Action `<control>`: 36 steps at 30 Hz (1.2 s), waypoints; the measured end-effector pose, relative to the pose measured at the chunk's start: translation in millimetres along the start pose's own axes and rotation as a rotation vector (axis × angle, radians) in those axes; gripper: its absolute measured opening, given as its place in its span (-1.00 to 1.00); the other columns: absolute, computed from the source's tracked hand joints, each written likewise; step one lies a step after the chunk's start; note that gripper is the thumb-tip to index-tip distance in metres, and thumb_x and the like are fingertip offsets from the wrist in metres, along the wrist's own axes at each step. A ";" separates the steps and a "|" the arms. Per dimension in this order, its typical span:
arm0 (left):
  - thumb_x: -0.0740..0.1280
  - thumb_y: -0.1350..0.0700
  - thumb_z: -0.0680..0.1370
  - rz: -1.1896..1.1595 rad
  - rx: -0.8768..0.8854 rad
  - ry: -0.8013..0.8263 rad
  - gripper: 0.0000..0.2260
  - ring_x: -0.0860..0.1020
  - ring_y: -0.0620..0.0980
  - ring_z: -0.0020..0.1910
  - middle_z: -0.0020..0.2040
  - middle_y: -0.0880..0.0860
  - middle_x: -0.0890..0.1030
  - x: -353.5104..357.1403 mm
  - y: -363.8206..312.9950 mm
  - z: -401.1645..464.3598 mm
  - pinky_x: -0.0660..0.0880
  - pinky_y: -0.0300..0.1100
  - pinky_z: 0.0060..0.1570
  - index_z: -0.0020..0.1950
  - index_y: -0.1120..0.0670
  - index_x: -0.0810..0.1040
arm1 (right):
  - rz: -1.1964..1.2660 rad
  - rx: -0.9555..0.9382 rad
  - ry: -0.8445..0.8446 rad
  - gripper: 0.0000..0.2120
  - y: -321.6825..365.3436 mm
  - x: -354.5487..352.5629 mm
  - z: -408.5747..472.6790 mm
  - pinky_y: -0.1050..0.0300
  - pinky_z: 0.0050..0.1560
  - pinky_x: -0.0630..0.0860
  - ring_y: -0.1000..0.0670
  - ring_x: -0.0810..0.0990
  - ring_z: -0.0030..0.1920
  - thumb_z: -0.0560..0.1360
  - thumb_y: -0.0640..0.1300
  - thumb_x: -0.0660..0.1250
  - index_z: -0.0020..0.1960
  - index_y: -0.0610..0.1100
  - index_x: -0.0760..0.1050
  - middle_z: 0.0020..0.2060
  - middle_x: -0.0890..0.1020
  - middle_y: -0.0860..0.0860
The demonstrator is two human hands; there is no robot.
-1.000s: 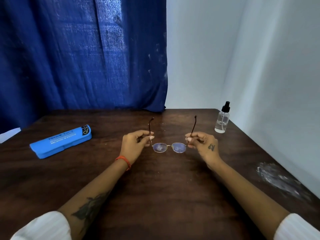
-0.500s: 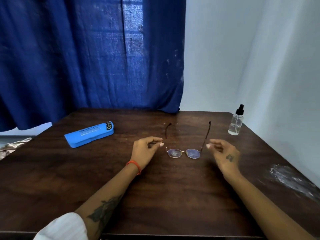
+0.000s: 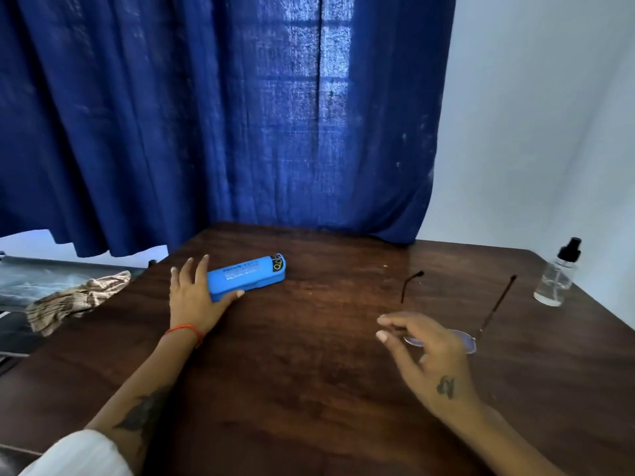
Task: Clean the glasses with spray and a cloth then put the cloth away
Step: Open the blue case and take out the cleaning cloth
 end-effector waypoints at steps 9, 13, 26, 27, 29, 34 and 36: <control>0.46 -0.09 0.35 -0.071 0.027 0.128 -0.36 0.44 0.22 0.17 0.23 0.21 0.39 14.2 0.2 1.9 0.39 0.06 0.21 0.34 0.10 0.35 | -0.230 -0.233 0.437 -0.52 27.9 92.3 3.6 0.07 0.39 0.26 0.00 0.32 0.38 0.48 0.06 0.33 0.34 -0.11 0.40 0.37 0.40 -0.03; 0.49 -0.08 0.32 -0.119 0.089 0.136 -0.39 0.46 0.14 0.15 0.20 0.16 0.42 9.2 -11.5 -10.4 0.39 -0.01 0.20 0.30 0.08 0.40 | -0.347 -0.305 0.579 -0.42 36.2 121.5 7.1 -0.01 0.48 -0.09 0.00 0.00 0.49 0.53 0.15 0.17 0.47 -0.06 0.16 0.49 0.13 -0.03; 0.53 -0.10 0.25 -0.345 0.408 0.260 -0.43 0.49 -0.18 0.10 0.11 -0.08 0.55 -6.9 -71.7 -92.5 0.31 -0.46 0.10 0.20 0.03 0.51 | -0.344 -0.308 0.558 -0.48 37.2 124.0 1.8 0.03 0.48 0.02 -0.06 0.13 0.47 0.56 -0.03 0.22 0.45 -0.15 0.19 0.47 0.22 -0.09; 0.53 -0.10 0.25 -0.351 0.415 0.269 -0.44 0.49 -0.20 0.10 0.10 -0.09 0.55 -6.9 -74.3 -97.3 0.31 -0.48 0.10 0.19 0.02 0.51 | -0.340 -0.328 0.530 -0.51 38.2 117.8 -0.2 0.00 0.45 0.13 -0.09 0.25 0.43 0.53 -0.09 0.28 0.41 -0.18 0.27 0.41 0.33 -0.12; 0.53 -0.10 0.25 -0.355 0.427 0.286 -0.44 0.48 -0.22 0.10 0.10 -0.11 0.53 -6.9 -78.8 -104.2 0.29 -0.50 0.10 0.19 -0.01 0.50 | -0.370 -0.393 0.443 -0.55 40.1 105.4 -2.4 -0.04 0.32 0.34 -0.12 0.49 0.26 0.42 -0.19 0.43 0.28 -0.23 0.45 0.24 0.53 -0.15; 0.54 -0.05 0.26 -0.363 0.462 0.300 -0.46 0.49 -0.18 0.12 0.11 -0.07 0.55 -6.5 -86.7 -114.9 0.35 -0.36 0.15 0.19 0.01 0.51 | -0.380 -0.434 0.363 -0.58 37.7 92.6 -7.7 0.01 0.20 0.45 -0.11 0.61 0.10 0.30 -0.25 0.53 0.14 -0.24 0.56 0.07 0.64 -0.14; 0.54 -0.04 0.27 -0.380 0.458 0.299 -0.46 0.48 -0.17 0.13 0.12 -0.06 0.54 -6.8 -87.4 -116.7 0.35 -0.33 0.17 0.20 0.00 0.50 | -0.410 -0.471 0.359 -0.57 39.0 92.9 -9.0 0.03 0.20 0.44 -0.11 0.62 0.09 0.28 -0.29 0.53 0.13 -0.25 0.56 0.06 0.65 -0.15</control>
Point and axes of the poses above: each hand's wrist, its own z-axis towards the middle knuckle, its own x-axis out of the palm, y = z × x, the point moved 7 cm from there along z, towards the middle knuckle
